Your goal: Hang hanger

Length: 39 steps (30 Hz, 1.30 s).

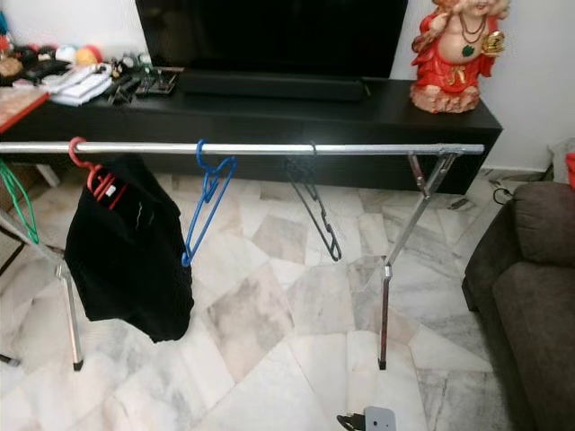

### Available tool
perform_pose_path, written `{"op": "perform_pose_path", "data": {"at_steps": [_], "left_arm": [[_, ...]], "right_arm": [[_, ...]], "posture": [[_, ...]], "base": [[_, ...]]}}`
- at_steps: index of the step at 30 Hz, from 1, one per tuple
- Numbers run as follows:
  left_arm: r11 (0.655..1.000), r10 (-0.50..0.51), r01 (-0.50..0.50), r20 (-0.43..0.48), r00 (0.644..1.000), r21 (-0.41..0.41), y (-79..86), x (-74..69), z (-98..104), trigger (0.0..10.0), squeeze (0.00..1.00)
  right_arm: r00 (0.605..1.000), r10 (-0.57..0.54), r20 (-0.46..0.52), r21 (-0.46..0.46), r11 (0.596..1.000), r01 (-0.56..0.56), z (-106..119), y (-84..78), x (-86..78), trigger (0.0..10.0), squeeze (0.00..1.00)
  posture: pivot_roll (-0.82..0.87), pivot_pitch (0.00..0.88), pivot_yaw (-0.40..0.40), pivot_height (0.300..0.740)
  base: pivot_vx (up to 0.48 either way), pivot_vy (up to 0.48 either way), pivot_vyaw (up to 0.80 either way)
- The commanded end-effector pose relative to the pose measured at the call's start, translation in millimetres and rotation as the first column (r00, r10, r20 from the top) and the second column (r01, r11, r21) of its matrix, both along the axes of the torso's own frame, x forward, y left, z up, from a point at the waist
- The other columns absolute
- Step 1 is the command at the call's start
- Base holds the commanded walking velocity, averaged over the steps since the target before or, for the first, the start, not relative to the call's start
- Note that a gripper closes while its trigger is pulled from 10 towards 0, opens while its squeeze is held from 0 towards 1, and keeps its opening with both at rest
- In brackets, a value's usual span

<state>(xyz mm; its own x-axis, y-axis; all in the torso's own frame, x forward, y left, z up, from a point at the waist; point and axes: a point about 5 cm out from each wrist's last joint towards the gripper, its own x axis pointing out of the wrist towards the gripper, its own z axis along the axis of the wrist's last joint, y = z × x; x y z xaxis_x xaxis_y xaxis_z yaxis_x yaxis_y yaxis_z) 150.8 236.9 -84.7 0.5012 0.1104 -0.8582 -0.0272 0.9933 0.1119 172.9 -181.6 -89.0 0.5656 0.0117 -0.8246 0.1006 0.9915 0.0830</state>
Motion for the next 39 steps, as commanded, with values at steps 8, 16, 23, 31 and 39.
{"op": "perform_pose_path", "data": {"at_steps": [8,16,23,31,39], "left_arm": [[1.0,-0.018,0.017,0.093,0.996,0.013,-4.4,27.7,8.8,10.0,0.0],[1.0,-0.015,0.014,0.084,0.996,0.015,-4.6,25.1,6.9,10.0,0.0],[0.999,-0.023,0.021,0.064,0.998,0.025,-4.2,18.5,3.7,10.0,0.0],[1.0,-0.007,0.006,0.062,0.998,0.016,-3.3,18.4,3.6,10.0,0.0],[0.998,-0.05,0.047,0.066,0.997,0.038,-3.0,20.1,4.7,10.0,0.0]], "right_arm": [[0.999,-0.003,-0.035,0.0,1.0,0.003,-3.6,1.7,-7.0,10.0,0.0],[1.0,-0.008,-0.03,-0.001,1.0,0.008,-3.3,2.8,-6.1,10.0,0.0],[0.999,-0.007,-0.034,-0.004,1.0,0.007,-3.1,1.7,-5.5,10.0,0.0],[0.999,-0.017,-0.029,-0.005,1.0,0.017,-2.7,2.4,-4.6,10.0,0.0],[0.999,-0.036,-0.025,-0.013,0.999,0.036,-2.4,2.6,-3.7,10.0,0.0]], "posture": [[-0.03,0.057,0.021,0.74],[-0.03,0.06,0.02,0.74],[-0.02,0.079,0.013,0.74],[-0.03,0.094,0.018,0.74],[-0.03,0.102,0.022,0.74]], "base": [[0.0,0.226,-0.8],[0.0,0.0,-0.79],[0.0,0.0,-0.79],[0.0,0.24,-0.79],[0.0,0.06,-0.79]]}}
